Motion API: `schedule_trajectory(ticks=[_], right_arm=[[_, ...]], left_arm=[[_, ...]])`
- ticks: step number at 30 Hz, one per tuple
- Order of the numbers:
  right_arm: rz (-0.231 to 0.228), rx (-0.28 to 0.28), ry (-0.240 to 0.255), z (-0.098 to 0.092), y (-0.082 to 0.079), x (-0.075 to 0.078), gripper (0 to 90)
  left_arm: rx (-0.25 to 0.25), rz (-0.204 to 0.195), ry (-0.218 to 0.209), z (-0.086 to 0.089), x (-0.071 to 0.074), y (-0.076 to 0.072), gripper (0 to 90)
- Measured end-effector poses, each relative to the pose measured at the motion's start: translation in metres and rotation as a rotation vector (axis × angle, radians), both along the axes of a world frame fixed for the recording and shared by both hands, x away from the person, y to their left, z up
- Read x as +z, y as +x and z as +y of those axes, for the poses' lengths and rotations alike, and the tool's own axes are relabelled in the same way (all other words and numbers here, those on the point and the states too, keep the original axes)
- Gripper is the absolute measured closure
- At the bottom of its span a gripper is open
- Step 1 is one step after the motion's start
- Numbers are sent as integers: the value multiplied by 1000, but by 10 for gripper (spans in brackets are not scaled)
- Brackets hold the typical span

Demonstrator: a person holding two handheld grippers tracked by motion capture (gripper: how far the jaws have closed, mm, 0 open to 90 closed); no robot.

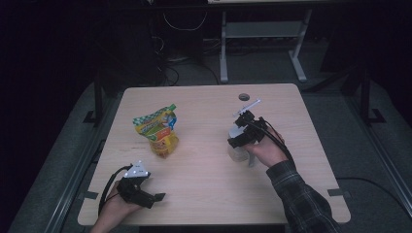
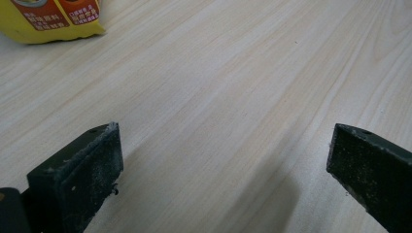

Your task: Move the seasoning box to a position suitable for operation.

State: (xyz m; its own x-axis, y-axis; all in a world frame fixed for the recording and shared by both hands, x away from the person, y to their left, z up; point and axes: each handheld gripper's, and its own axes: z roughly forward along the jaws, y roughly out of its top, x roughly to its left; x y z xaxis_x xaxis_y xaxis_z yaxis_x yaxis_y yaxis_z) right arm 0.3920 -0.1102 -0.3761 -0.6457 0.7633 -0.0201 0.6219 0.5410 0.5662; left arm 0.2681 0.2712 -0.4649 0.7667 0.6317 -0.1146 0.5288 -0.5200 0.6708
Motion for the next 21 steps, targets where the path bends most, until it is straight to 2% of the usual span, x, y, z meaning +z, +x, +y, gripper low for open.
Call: schedule_trajectory(ticks=[13,16,21], right_arm=[[-7,122,12,-1,-7,2,134],[-12,163,18,-1,-10,2,136],[-25,247,0,3,-15,3,137]], left_arm=[[-5,3,6,0,-1,1,0],[-2,3,2,0,-2,1,0],[-7,4,9,0,-2,1,0]])
